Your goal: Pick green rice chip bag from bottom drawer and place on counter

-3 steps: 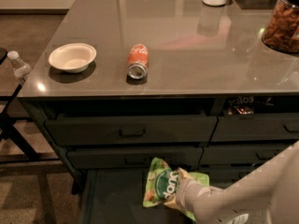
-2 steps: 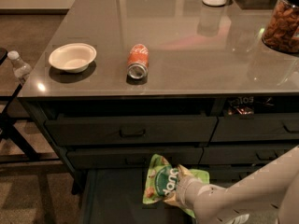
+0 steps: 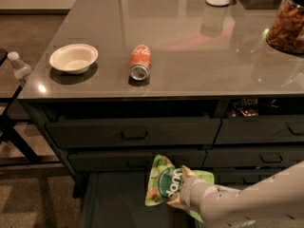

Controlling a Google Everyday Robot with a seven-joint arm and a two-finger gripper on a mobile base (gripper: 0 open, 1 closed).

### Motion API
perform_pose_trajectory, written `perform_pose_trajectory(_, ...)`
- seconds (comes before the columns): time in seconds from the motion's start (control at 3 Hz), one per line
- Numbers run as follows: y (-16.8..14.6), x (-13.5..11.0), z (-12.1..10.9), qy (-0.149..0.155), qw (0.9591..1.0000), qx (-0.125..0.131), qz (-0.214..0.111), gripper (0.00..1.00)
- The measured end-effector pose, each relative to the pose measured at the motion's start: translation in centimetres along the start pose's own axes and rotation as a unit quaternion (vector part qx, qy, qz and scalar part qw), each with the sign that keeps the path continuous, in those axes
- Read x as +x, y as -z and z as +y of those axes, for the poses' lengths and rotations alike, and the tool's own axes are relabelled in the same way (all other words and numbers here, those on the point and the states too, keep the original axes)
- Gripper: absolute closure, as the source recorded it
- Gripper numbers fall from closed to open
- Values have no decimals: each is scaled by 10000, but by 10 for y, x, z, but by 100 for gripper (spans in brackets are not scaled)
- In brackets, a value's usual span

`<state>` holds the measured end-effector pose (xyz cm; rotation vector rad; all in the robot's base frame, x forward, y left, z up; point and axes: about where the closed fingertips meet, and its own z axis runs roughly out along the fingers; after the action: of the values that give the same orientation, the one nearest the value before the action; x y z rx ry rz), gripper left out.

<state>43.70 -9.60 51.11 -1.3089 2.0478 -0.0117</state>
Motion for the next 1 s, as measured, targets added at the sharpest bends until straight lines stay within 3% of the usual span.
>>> perform_pose_trajectory(0.33, 28, -15, -7, 10, 9999, 33, -167, 100)
perform_pose_trajectory(0.67, 75, -33, -31, 189, 9988, 384, -246, 100)
perform_pose_trajectory(1.0, 75, -33, -31, 189, 9988, 384, -246, 100)
